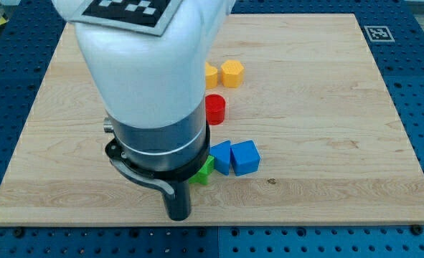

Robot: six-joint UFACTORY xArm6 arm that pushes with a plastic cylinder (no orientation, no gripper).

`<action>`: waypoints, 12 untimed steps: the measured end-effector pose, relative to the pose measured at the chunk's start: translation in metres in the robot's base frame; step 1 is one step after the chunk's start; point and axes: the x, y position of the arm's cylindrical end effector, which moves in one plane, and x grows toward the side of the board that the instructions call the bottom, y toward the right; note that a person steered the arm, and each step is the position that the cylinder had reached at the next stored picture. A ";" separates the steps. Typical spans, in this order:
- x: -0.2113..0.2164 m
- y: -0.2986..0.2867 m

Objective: Slightly push the green star to the middle of green circle and blue triangle

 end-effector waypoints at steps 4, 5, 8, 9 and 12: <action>-0.009 0.002; -0.008 0.002; -0.013 0.024; -0.019 0.025; -0.020 0.028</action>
